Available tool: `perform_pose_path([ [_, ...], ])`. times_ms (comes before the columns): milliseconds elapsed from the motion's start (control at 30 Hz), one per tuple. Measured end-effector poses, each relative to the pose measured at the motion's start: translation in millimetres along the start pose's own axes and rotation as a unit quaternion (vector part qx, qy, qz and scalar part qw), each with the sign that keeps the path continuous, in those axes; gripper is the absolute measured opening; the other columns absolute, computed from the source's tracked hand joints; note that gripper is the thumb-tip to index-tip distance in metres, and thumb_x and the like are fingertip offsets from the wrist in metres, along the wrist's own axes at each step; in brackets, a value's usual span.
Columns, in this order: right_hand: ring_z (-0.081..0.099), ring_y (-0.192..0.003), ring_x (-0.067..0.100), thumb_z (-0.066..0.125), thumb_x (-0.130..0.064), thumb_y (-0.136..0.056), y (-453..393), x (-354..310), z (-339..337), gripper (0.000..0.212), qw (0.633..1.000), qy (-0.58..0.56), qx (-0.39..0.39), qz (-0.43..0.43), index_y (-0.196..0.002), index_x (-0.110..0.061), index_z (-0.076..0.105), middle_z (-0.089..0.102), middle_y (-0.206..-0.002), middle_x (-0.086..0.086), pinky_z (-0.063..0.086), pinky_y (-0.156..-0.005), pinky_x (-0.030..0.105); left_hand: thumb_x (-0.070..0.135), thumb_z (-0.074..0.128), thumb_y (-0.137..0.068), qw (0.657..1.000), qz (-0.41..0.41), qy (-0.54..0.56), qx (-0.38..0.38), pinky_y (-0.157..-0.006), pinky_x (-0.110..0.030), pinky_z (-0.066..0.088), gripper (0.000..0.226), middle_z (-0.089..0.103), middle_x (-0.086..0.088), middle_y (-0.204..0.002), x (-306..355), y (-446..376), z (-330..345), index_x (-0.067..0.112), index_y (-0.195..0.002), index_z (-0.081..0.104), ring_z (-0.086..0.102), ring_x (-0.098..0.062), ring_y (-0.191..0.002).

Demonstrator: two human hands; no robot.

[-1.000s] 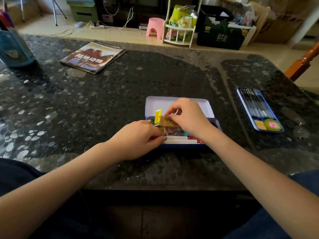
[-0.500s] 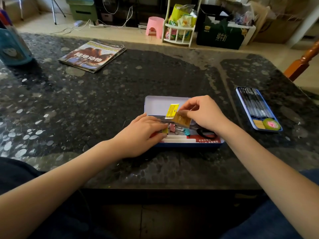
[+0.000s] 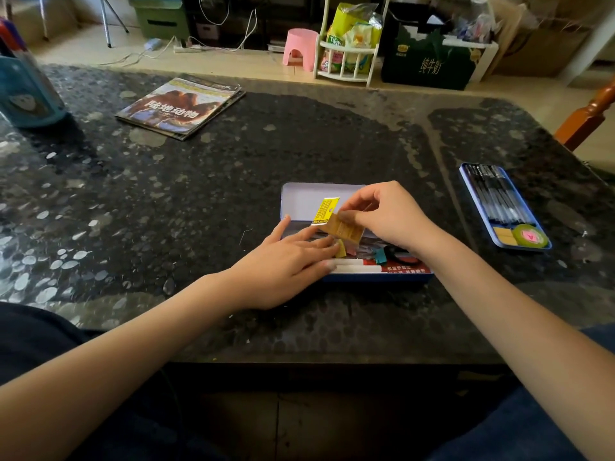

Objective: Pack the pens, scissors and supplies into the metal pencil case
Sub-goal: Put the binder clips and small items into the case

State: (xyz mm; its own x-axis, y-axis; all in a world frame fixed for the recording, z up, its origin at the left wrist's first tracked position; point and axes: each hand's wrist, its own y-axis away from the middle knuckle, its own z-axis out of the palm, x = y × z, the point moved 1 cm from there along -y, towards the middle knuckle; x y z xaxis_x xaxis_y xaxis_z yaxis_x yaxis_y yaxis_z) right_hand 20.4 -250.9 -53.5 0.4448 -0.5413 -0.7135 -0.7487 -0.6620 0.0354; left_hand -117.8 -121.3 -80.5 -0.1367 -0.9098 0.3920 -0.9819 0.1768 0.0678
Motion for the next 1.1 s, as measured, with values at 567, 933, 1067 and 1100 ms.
perform_pose_path([
  [567, 0.063, -0.078, 0.002, 0.068, -0.020, -0.086, -4.9, -10.8, 8.7, 0.005, 0.998, 0.005, -0.061, -0.010, -0.088, -0.021, 0.072, 0.067, -0.081, -0.011, 0.050, -0.068, 0.014, 0.040, 0.039, -0.096, 0.987, -0.118, 0.058, 0.087, -0.092, -0.017, 0.043, 0.037, 0.057, 0.007, -0.130, -21.1, 11.0, -25.8, 0.023, -0.102, 0.072, 0.054, 0.010, -0.107],
  [933, 0.063, -0.077, 0.007, 0.064, -0.023, -0.088, -8.9, -26.7, 30.6, 0.012, 0.991, 0.085, -0.088, -0.048, -0.092, -0.020, 0.075, 0.070, -0.083, -0.005, 0.052, -0.072, 0.020, 0.028, 0.070, -0.081, 0.974, -0.142, 0.080, 0.159, -0.085, -0.020, 0.046, 0.035, 0.068, 0.007, -0.108, -23.1, 13.5, -31.3, 0.023, -0.115, 0.066, 0.059, -0.003, -0.095],
  [1067, 0.057, -0.079, 0.000, 0.057, -0.008, -0.091, -9.3, -23.4, 15.2, 0.026, 0.971, 0.135, -0.182, -0.071, -0.101, -0.026, 0.073, 0.062, -0.088, -0.017, 0.046, -0.069, 0.015, 0.020, 0.065, -0.084, 0.975, -0.141, 0.035, 0.169, -0.084, -0.029, 0.046, 0.027, 0.069, 0.005, -0.097, -20.7, 8.7, -25.2, 0.026, -0.110, 0.069, 0.054, -0.009, -0.091],
  [1100, 0.053, -0.077, -0.002, 0.054, -0.005, -0.092, -9.8, -22.8, 14.4, 0.033, 0.963, 0.160, -0.204, -0.079, -0.107, -0.028, 0.071, 0.056, -0.088, -0.020, 0.043, -0.068, 0.013, 0.020, 0.064, -0.084, 0.972, -0.147, 0.029, 0.179, -0.081, -0.029, 0.046, 0.026, 0.066, 0.005, -0.091, -20.4, 8.0, -23.9, 0.027, -0.109, 0.069, 0.052, -0.009, -0.089],
])
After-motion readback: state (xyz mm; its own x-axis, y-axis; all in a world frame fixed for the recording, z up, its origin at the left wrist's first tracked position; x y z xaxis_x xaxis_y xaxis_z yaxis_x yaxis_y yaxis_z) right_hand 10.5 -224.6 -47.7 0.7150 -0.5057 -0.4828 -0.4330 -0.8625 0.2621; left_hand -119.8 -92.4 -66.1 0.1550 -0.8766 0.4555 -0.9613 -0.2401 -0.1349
